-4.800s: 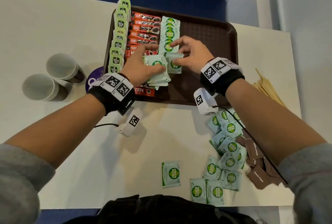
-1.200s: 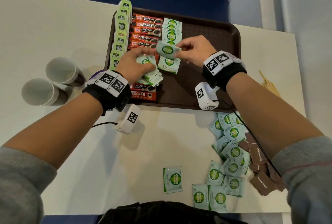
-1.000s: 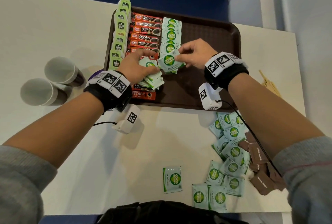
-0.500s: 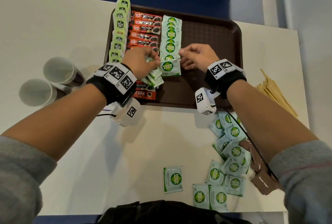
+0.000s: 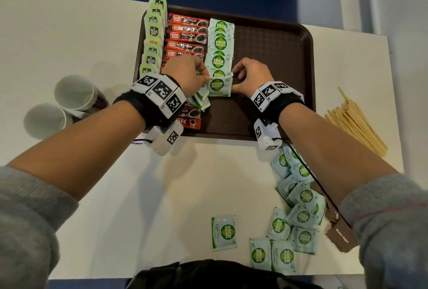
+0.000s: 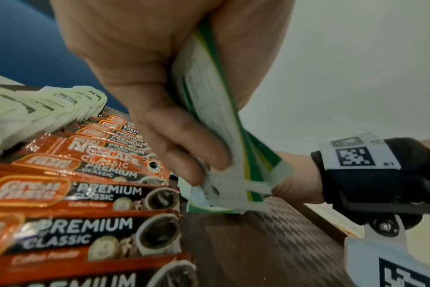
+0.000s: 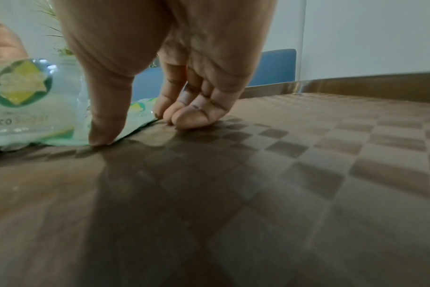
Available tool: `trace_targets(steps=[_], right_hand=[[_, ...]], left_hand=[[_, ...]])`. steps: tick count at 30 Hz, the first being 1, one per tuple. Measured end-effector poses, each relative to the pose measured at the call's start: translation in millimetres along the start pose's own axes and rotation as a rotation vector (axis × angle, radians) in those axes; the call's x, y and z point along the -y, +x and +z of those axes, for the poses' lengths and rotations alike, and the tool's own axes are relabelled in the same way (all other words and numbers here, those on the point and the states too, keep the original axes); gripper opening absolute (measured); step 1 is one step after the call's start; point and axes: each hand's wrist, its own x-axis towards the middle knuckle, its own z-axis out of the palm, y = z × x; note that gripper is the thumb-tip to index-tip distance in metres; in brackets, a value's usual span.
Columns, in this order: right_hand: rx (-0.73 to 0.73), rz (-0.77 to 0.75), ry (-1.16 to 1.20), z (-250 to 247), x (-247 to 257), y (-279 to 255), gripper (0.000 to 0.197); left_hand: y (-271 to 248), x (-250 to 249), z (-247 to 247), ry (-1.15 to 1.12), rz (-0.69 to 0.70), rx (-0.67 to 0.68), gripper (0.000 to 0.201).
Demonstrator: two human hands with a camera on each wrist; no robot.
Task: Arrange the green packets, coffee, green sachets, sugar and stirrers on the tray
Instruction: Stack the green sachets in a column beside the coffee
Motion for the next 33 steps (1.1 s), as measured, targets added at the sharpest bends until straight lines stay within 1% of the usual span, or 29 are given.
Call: trace_targets(steps=[3, 7, 11, 17, 20, 23, 25, 30, 33], right_hand=[[-0.019, 0.037, 0.074, 0, -2, 2, 0.048], [-0.060, 0.030, 0.116, 0, -4, 7, 0.047], [-0.065, 0.020, 0.154, 0, -4, 10, 0.042], [-0.088, 0.034, 0.191, 1, -4, 11, 0.038], [-0.098, 0.043, 0.198, 3, -4, 10, 0.037], [-0.108, 0.045, 0.214, 4, -3, 8, 0.037], [-0.089, 0.050, 0.233, 3, -2, 6, 0.042], [-0.041, 0.050, 0.241, 4, 3, 5, 0.067], [-0.060, 0.057, 0.230, 6, 5, 6, 0.067]], left_hand=[[3, -3, -1, 0.022, 0.000, -0.001, 0.012], [12, -8, -1, 0.047, 0.007, -0.021, 0.015], [27, -14, 1, 0.109, -0.014, -0.019, 0.019], [49, -16, 6, 0.273, -0.040, 0.031, 0.022], [55, -16, 7, 0.304, -0.053, 0.054, 0.022], [58, -17, 8, 0.325, -0.059, 0.049, 0.024], [59, -19, 9, 0.334, -0.062, 0.048, 0.024], [60, -19, 8, 0.348, -0.055, 0.042, 0.025], [59, -18, 7, 0.332, -0.053, 0.039, 0.027]])
